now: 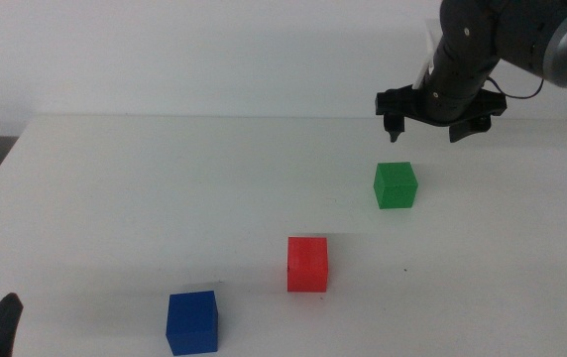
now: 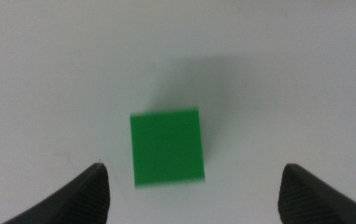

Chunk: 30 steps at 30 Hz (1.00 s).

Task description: Stack red cubes first, then green, then blue cubes in a specific spot.

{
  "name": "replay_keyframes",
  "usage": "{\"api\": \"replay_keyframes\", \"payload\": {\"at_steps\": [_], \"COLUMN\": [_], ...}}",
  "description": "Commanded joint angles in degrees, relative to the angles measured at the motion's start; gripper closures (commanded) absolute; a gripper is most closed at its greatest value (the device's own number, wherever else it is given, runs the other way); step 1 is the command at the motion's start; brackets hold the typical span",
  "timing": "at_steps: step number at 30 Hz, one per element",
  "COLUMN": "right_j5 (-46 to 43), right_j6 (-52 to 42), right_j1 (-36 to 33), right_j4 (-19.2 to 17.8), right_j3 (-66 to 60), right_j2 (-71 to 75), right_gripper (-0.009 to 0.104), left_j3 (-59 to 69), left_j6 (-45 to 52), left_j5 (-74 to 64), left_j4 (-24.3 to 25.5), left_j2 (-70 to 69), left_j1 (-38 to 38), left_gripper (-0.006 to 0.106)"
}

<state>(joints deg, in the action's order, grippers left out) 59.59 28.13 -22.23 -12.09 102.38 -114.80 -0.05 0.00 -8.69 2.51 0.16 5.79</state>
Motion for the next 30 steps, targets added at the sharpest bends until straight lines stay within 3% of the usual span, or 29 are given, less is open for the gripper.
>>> {"api": "replay_keyframes", "payload": {"at_steps": [1, 17, 19, 21, 26, 30], "right_j5": [-4.36, -11.5, -11.62, -11.62, -8.25, 0.61], "right_j6": [-3.3, -3.4, -3.97, -4.27, -2.47, 10.5], "right_j1": [0.87, 0.89, 0.89, 0.89, -0.28, -6.03], "right_j4": [0.36, -2.96, -2.96, -2.96, -3.06, -9.72], "right_j3": [0.02, 0.02, 0.02, 0.02, 0.02, -1.35], "right_j2": [-1.56, -12.14, -13.34, -14.15, -10.66, -0.88], "right_gripper": [0.002, 0.006, 0.017, 0.035, 0.098, 0.091], "left_j3": [0.05, 0.05, 0.05, 0.05, 0.05, 0.05], "left_j6": [0.0, 0.0, 0.0, 0.0, 0.0, 0.0], "left_j5": [0.71, 0.71, 0.71, 0.71, 0.71, 0.71], "left_j4": [0.03, 0.03, 0.03, 0.03, 0.03, 0.03], "left_j2": [-0.16, -0.16, -0.16, -0.16, -0.16, -0.16], "left_j1": [-0.03, -0.03, -0.03, -0.03, -0.03, -0.03], "left_gripper": [0.007, 0.007, 0.007, 0.007, 0.007, 0.007]}}
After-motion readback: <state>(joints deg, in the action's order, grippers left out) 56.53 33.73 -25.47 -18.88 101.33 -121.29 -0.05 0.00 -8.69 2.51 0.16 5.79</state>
